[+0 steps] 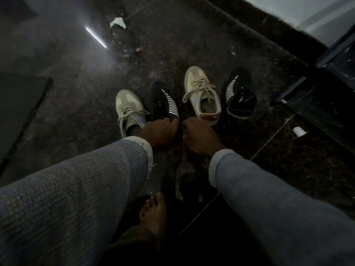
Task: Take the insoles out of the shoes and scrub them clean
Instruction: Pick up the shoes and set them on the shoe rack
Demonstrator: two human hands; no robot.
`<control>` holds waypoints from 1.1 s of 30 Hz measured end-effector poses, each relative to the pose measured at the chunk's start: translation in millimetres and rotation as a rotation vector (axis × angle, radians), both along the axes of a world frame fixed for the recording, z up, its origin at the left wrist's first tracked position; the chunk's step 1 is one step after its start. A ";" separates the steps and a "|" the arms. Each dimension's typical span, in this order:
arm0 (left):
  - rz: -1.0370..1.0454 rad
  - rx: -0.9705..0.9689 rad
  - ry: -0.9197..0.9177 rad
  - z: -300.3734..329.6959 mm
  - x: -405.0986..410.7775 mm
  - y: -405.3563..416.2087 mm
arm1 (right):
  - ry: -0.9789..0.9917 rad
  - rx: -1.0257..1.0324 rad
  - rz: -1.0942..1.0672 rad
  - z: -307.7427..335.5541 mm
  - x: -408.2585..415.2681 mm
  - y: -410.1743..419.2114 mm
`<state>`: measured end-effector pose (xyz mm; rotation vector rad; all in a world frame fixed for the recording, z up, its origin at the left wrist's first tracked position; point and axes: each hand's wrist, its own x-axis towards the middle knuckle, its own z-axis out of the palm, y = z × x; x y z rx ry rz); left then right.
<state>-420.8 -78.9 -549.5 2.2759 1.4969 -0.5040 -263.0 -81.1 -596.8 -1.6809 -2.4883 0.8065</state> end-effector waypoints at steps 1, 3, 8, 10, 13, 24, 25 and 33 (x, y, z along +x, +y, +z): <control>0.001 -0.015 0.006 -3.0 -6.2 -1.3 | 0.023 -0.006 0.038 -3.5 -10.6 -1.4; 0.007 -0.042 0.018 -6.6 -15.1 -2.8 | 0.060 -0.035 0.087 -8.7 -28.4 -5.5; -0.003 -0.037 0.046 -13.2 -24.8 -2.3 | 0.012 -0.055 0.079 -13.0 -45.7 -10.3; 0.006 -0.055 0.045 -12.9 -24.7 -0.6 | -0.068 -0.018 0.092 -7.9 -44.8 -9.9; 0.001 -0.044 0.033 -8.3 -22.3 0.6 | -0.191 0.069 0.096 -4.5 -40.7 -17.0; -0.121 -0.001 0.108 10.5 8.0 -4.7 | -0.441 -0.172 0.087 -26.4 28.3 -89.7; -0.124 0.011 0.105 10.5 11.4 -5.0 | -0.448 -0.184 0.090 -25.5 32.8 -91.7; -0.130 0.056 0.061 16.6 37.4 -3.4 | -0.367 -0.194 0.101 -9.3 55.8 -92.1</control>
